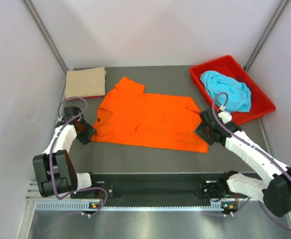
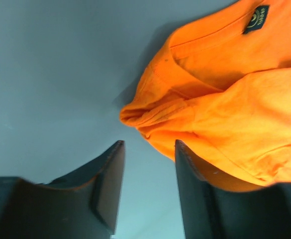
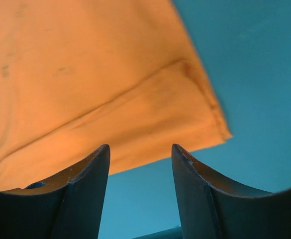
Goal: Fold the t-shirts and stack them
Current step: Fold the tshirt
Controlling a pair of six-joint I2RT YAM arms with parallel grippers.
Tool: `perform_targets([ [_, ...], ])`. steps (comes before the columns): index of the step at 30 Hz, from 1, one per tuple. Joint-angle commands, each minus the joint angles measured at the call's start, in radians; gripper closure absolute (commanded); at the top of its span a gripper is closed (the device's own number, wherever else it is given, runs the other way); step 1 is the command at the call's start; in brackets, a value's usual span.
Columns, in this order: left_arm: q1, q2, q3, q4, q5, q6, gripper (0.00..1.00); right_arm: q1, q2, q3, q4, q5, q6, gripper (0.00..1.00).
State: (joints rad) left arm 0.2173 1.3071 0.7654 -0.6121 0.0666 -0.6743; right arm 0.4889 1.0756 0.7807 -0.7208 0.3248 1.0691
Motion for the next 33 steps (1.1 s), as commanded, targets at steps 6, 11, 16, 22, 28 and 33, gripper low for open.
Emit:
perform_targets([
  [6,0.008,-0.005,-0.046,0.141,0.029,-0.021,0.47,-0.102,0.089,-0.055,-0.112,0.022,0.126,0.5],
  [11,0.008,0.049,-0.048,0.143,0.003,0.001,0.49,-0.119,0.083,-0.121,-0.066,0.056,0.153,0.52],
  [16,0.008,0.07,-0.063,0.163,-0.008,0.012,0.54,-0.121,0.11,-0.144,-0.058,0.069,0.169,0.52],
  [22,0.008,0.081,-0.055,0.161,-0.04,0.024,0.63,-0.121,0.132,-0.179,-0.026,0.051,0.175,0.57],
  [28,0.008,0.107,-0.048,0.157,-0.044,0.027,1.0,-0.121,0.158,-0.205,0.006,0.065,0.173,0.84],
  [33,0.008,0.095,-0.038,0.098,-0.095,0.021,1.0,-0.119,0.15,-0.207,0.003,0.077,0.117,1.0],
])
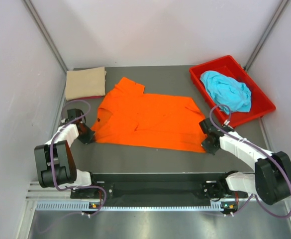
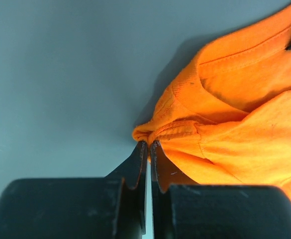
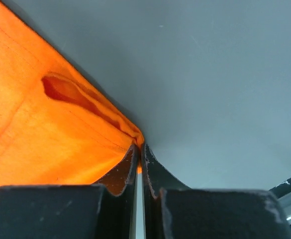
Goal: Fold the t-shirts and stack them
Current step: Fold the tshirt
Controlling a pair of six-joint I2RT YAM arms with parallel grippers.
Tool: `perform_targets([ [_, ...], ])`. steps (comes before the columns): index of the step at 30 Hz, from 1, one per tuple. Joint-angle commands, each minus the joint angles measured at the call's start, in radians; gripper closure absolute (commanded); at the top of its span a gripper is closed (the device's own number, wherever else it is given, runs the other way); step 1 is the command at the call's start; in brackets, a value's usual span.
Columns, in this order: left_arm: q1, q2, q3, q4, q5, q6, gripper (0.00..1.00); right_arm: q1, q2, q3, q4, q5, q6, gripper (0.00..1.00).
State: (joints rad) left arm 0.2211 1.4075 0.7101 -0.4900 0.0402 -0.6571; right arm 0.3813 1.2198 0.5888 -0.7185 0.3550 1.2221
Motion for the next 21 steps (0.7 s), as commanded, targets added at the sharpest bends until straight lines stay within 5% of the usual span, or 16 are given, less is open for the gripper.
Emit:
perform_targets([
  [1,0.004,-0.019,0.019,-0.038,-0.077,0.002,1.0,-0.012,-0.002,-0.014,-0.004,0.048,-0.048,1.0],
  [13,0.006,-0.195,-0.017,-0.173,-0.221,-0.081,1.0,-0.015,-0.042,-0.032,-0.082,0.065,-0.148,1.0],
  [21,0.006,-0.206,-0.046,-0.234,-0.175,-0.148,1.0,-0.015,-0.112,-0.052,-0.119,0.03,-0.165,1.0],
])
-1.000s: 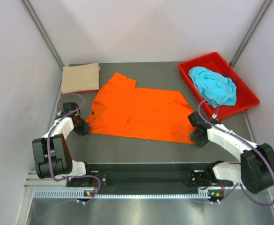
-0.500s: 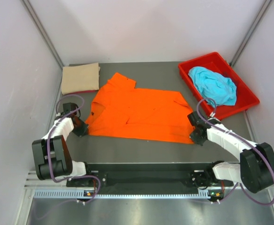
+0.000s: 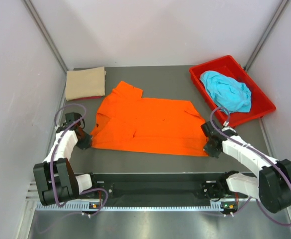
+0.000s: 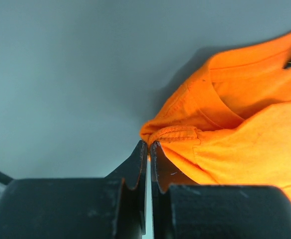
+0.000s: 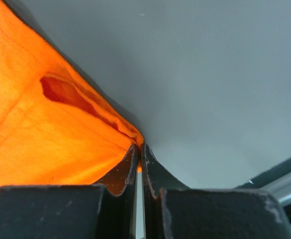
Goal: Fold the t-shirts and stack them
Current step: Fold the tshirt
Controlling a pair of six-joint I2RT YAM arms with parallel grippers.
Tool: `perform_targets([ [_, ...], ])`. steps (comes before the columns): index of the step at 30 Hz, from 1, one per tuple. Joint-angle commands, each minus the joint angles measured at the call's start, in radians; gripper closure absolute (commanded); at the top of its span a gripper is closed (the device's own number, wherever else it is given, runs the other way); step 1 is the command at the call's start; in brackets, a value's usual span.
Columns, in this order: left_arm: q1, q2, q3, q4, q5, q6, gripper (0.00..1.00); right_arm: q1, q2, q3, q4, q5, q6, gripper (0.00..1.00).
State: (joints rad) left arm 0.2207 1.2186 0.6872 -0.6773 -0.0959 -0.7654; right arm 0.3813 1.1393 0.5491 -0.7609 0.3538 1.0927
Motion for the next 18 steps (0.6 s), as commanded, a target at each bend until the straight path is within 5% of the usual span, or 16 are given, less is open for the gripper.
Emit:
perform_targets([
  [1,0.005,-0.016,-0.029,-0.051,-0.042,-0.046,1.0,-0.016,-0.036,-0.015,-0.077,0.025,-0.043,1.0],
  [8,-0.03,0.022,-0.022,-0.079,-0.079,-0.055,0.99,-0.013,-0.064,-0.02,-0.078,-0.004,-0.05,1.0],
  [12,-0.03,0.045,0.015,-0.088,-0.038,-0.037,0.79,-0.013,-0.044,-0.009,-0.075,-0.013,-0.074,0.77],
  [18,-0.03,0.016,0.198,-0.168,-0.056,0.006,0.71,-0.013,-0.087,0.096,-0.159,0.048,-0.108,0.73],
])
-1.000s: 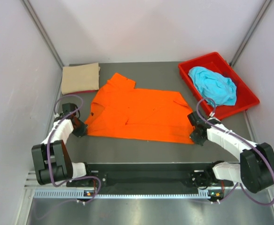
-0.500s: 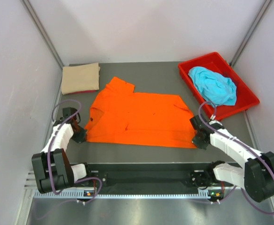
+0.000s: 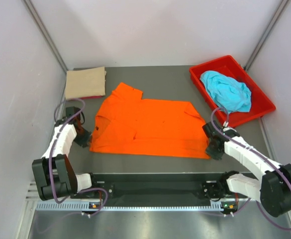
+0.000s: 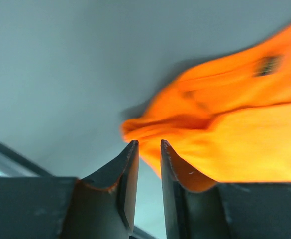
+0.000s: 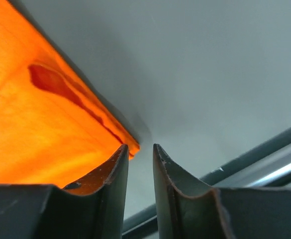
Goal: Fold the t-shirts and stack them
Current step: Fold the tshirt
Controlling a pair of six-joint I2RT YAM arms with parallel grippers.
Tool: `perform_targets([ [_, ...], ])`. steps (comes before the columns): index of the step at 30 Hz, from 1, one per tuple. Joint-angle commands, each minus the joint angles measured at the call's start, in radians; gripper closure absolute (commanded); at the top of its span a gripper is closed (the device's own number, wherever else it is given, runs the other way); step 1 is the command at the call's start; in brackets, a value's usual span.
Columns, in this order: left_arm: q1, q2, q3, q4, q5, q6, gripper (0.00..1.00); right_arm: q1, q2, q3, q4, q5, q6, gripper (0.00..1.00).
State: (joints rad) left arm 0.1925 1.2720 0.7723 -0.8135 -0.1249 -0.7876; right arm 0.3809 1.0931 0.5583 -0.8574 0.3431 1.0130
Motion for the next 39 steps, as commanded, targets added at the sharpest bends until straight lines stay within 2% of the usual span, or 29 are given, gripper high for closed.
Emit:
perform_targets([
  [1,-0.001,-0.045,0.137,-0.027,-0.01,0.042,0.69,-0.013,-0.047,0.109,-0.062,0.063,-0.057,0.72],
  [3,-0.002,-0.059,0.202,0.023,0.066,0.099,0.65,-0.013,-0.055,0.179,-0.043,0.071,-0.1,0.67],
  [5,-0.002,-0.062,0.252,0.089,0.217,0.189,0.64,-0.014,-0.049,0.224,0.078,0.036,-0.268,0.63],
  [6,-0.004,-0.048,0.269,0.133,0.238,0.201,0.58,-0.014,-0.033,0.253,0.136,-0.019,-0.33,0.57],
  [8,-0.013,-0.02,0.329,0.161,0.28,0.234,0.56,-0.013,-0.01,0.275,0.301,-0.074,-0.506,0.57],
  [10,-0.025,0.038,0.369,0.183,0.327,0.248,0.56,-0.011,0.056,0.293,0.458,-0.148,-0.658,0.54],
  [13,-0.054,0.131,0.452,0.207,0.379,0.26,0.56,-0.008,0.241,0.394,0.51,-0.188,-0.816,0.56],
  [16,-0.085,0.226,0.53,0.267,0.422,0.295,0.48,-0.005,0.407,0.506,0.509,-0.197,-0.908,0.55],
  [20,-0.117,0.401,0.723,0.289,0.459,0.376,0.48,-0.007,0.537,0.659,0.476,-0.15,-0.877,0.48],
  [22,-0.12,0.489,0.775,0.298,0.455,0.393,0.48,-0.007,0.608,0.709,0.434,-0.099,-0.812,0.48],
  [26,-0.148,0.596,0.824,0.434,0.43,0.441,0.48,-0.004,0.709,0.816,0.386,-0.064,-0.725,0.48],
  [32,-0.176,0.875,1.054,0.436,0.439,0.562,0.48,-0.002,0.769,0.856,0.371,-0.072,-0.676,0.5],
  [36,-0.189,0.995,1.189,0.422,0.389,0.61,0.46,0.003,0.768,0.859,0.36,-0.062,-0.633,0.49],
  [39,-0.189,1.082,1.292,0.401,0.41,0.616,0.45,0.012,0.786,0.859,0.36,-0.018,-0.622,0.48],
])
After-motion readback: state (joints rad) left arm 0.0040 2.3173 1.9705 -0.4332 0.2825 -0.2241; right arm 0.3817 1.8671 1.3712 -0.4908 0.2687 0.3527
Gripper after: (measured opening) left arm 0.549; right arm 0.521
